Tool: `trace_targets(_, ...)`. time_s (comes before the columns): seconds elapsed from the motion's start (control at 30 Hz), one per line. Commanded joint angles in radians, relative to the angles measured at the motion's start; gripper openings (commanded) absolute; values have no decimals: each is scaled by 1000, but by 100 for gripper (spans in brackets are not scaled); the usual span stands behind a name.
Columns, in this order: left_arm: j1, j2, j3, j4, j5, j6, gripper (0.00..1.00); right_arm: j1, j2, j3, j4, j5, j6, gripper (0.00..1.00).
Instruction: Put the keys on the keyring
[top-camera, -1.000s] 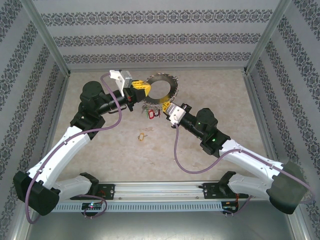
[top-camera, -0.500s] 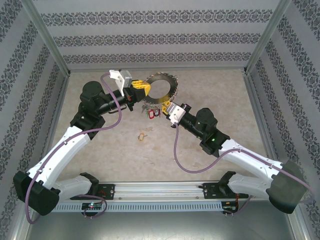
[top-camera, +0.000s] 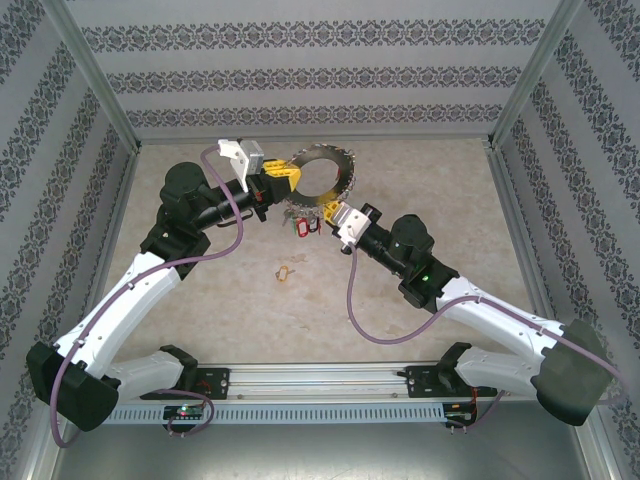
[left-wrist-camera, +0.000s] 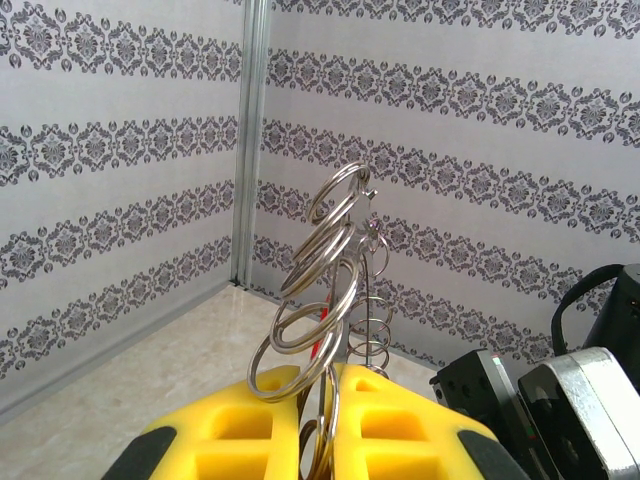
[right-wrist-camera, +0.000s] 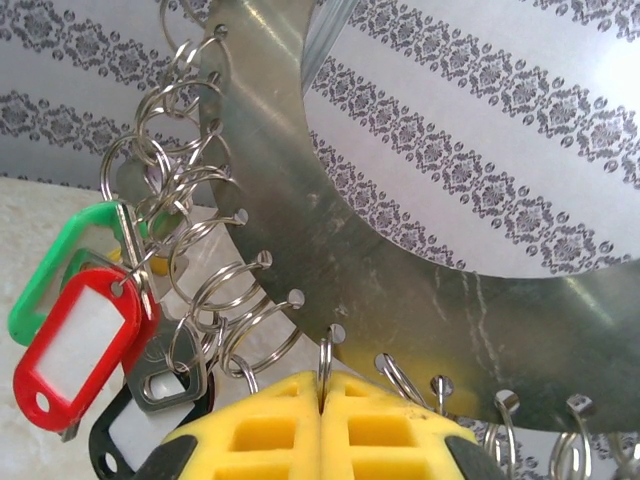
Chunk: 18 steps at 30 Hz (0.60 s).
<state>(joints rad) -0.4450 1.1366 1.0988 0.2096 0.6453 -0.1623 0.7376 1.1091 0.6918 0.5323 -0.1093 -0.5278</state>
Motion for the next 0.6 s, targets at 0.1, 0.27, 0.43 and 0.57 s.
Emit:
trace_targets(0.1,-20,-30,15,47,17,-26,0,9,3,26,35,-1,8,0)
trace_targets(0.27,-20,-37,3,51,-11,-34,0,11,-4,26,23,0,14,0)
trace_targets(0.43,-21,-36,-30,112,-23,-118,0,11,-4,20,21,1,23,0)
trace_targets(0.57,-20,-40,-28,93,-39,-120,0,11,-5,13,21,-7,29,0)
